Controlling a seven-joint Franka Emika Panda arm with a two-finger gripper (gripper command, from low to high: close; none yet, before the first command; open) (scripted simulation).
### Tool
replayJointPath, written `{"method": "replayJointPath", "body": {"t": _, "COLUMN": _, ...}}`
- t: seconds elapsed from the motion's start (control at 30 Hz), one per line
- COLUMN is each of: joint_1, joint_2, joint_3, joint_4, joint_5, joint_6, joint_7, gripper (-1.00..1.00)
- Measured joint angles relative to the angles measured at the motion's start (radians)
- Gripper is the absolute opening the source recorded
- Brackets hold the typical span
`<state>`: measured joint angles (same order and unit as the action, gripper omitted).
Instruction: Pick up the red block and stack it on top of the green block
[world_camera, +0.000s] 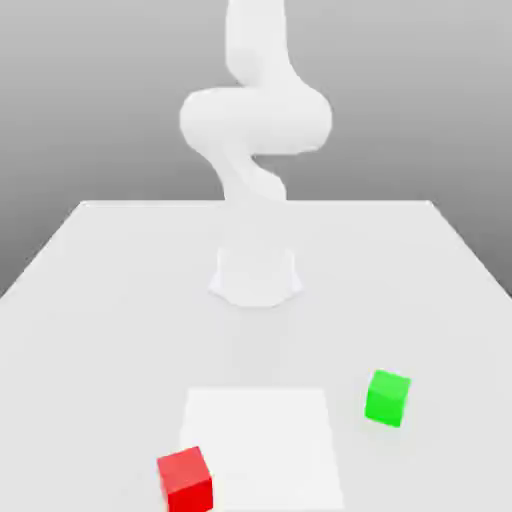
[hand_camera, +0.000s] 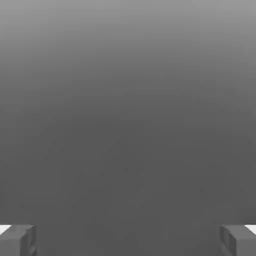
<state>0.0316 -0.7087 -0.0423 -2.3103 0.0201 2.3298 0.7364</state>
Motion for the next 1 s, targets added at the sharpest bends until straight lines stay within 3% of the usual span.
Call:
{"method": "replayJointPath", "body": {"t": 0.47, "joint_1": 0.108, "joint_2": 0.516, "joint_3": -0.174, "joint_4": -0.057, "joint_5": 0.144, "joint_6": 0.166, "joint_7": -0.380, "gripper": 0.00}}
{"method": "replayJointPath", "body": {"t": 0.67, "joint_1": 0.095, "joint_2": 0.730, "joint_3": -0.189, "joint_4": -0.082, "joint_5": 0.174, "joint_6": 0.239, "joint_7": -0.519, "gripper": 0.00}}
{"method": "replayJointPath", "body": {"t": 0.87, "joint_1": 0.073, "joint_2": 0.929, "joint_3": -0.204, "joint_4": -0.110, "joint_5": 0.126, "joint_6": 0.320, "joint_7": -0.602, "gripper": 0.00}}
{"method": "replayJointPath", "body": {"t": 1.0, "joint_1": 0.036, "joint_2": 1.070, "joint_3": -0.161, "joint_4": -0.094, "joint_5": 0.170, "joint_6": 0.426, "joint_7": -0.651, "gripper": 0.00}}
